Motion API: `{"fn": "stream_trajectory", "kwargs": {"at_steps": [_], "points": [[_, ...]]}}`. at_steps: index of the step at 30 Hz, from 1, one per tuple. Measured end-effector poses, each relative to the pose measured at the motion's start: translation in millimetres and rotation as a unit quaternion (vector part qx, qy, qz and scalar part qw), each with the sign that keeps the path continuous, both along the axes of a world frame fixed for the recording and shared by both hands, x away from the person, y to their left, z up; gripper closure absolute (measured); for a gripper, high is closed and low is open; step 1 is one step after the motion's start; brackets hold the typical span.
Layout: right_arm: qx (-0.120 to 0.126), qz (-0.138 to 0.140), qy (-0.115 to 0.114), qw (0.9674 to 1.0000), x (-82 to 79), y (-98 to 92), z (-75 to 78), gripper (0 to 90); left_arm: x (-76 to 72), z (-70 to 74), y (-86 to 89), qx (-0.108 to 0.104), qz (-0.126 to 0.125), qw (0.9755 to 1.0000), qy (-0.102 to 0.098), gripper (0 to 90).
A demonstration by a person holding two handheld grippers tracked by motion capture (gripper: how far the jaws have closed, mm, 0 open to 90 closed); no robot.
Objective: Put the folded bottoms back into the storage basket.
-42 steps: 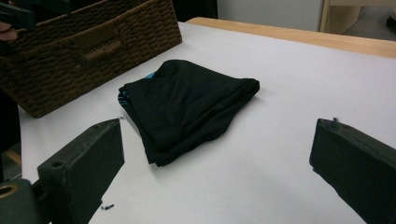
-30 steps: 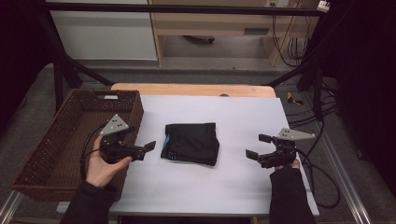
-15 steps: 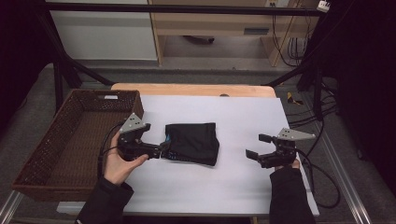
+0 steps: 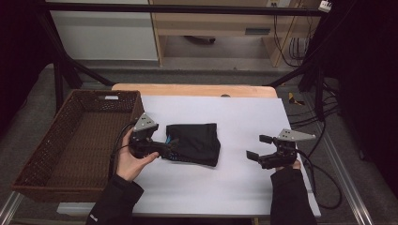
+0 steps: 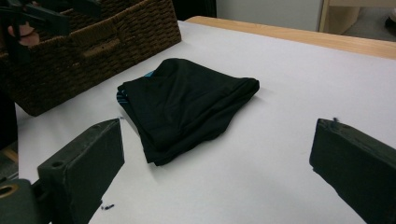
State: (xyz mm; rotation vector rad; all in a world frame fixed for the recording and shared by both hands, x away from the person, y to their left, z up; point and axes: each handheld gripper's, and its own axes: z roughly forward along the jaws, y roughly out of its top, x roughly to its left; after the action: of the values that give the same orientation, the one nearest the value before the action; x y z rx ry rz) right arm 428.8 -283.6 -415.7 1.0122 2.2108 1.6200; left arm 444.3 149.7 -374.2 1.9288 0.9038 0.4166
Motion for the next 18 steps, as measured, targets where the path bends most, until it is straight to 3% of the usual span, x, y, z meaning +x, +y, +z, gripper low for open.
{"fn": "stream_trajectory", "kwargs": {"at_steps": [8, 18], "points": [[-0.001, 0.000, 0.001, 1.0000, 0.4, 0.0, -0.6, 3.3, 16.0, -14.9, -7.4, -0.002, -0.001, 0.9998, 0.022, 4.2], [-0.004, 0.001, 0.002, 1.0000, 0.8, 0.3, -1.2, 3.3, 38.6, -34.6, -8.6, 0.008, 0.024, 0.9985, 0.049, 5.2]]}}
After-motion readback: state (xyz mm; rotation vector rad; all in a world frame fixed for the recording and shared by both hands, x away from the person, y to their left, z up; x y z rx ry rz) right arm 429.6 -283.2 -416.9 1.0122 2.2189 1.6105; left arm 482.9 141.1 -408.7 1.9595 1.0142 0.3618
